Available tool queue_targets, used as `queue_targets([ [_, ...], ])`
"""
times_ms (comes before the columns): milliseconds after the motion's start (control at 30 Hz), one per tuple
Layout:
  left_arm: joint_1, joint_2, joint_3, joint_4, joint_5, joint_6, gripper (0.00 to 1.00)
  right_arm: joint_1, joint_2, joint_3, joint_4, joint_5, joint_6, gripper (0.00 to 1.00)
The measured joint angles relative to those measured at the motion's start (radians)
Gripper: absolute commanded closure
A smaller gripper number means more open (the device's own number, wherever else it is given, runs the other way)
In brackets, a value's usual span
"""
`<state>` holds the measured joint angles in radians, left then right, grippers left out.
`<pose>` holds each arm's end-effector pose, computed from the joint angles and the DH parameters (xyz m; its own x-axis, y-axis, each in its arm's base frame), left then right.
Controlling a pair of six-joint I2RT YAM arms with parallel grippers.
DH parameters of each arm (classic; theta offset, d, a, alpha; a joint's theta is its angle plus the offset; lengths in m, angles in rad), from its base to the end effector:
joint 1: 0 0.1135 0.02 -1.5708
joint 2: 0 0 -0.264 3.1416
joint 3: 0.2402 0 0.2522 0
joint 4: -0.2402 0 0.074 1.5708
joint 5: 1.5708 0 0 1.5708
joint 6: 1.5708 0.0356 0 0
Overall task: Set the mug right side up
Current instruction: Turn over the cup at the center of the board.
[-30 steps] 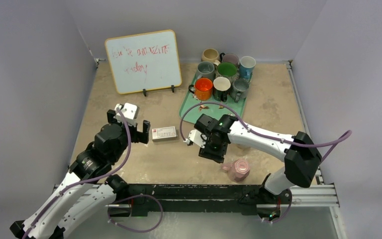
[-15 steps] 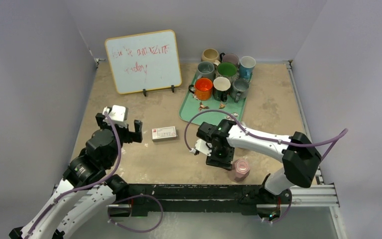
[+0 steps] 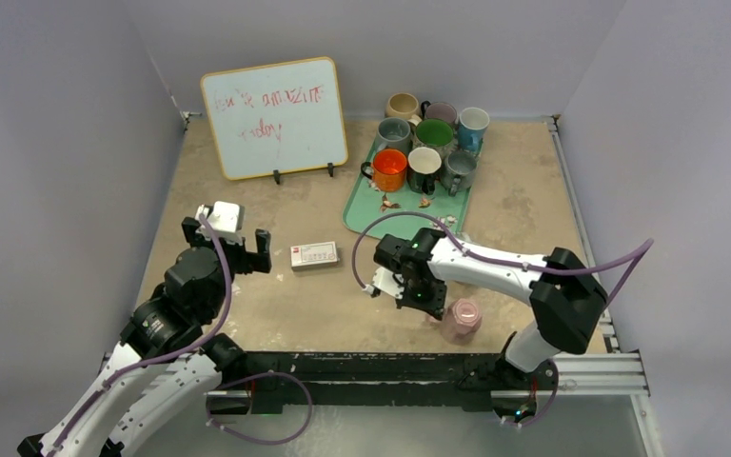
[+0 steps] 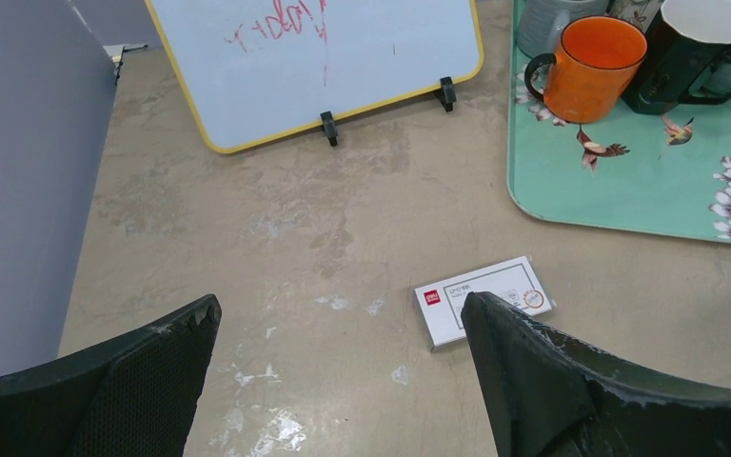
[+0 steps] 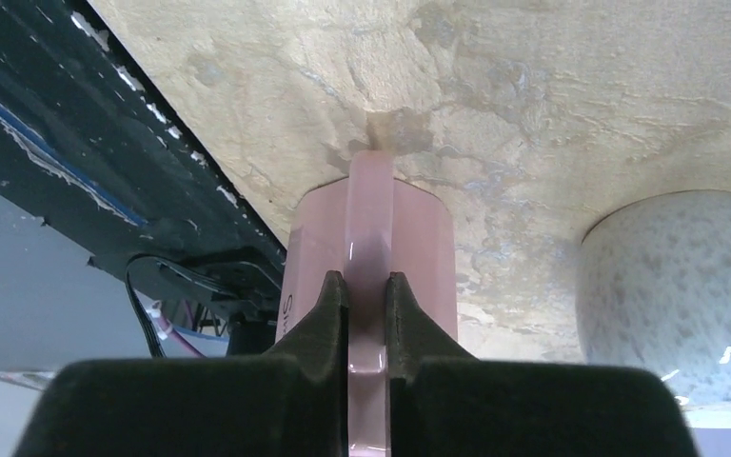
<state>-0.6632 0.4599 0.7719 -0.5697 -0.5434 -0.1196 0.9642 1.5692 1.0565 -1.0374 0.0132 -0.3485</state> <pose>0.0895 -0.0465 0.3363 -0.2153 0.0386 -0.9758 0.1081 0.9940 0.0155 0.1513 0.2172 0.2000 -0.2552 -0.9668 -0.0149 -0.9666 0.2555 -0.0195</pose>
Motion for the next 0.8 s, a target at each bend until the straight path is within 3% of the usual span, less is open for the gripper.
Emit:
queue_targets([
  [467, 0.0, 0.0, 0.0, -0.026, -0.012, -0.001, 0.02, 0.02, 0.118, 0.152, 0.071, -0.042, 0.001, 1.0],
  [800, 0.0, 0.009, 0.0, -0.039, -0.011, -0.005, 0.02, 0.058, 0.07, 0.153, 0.219, -0.113, 0.019, 1.0],
])
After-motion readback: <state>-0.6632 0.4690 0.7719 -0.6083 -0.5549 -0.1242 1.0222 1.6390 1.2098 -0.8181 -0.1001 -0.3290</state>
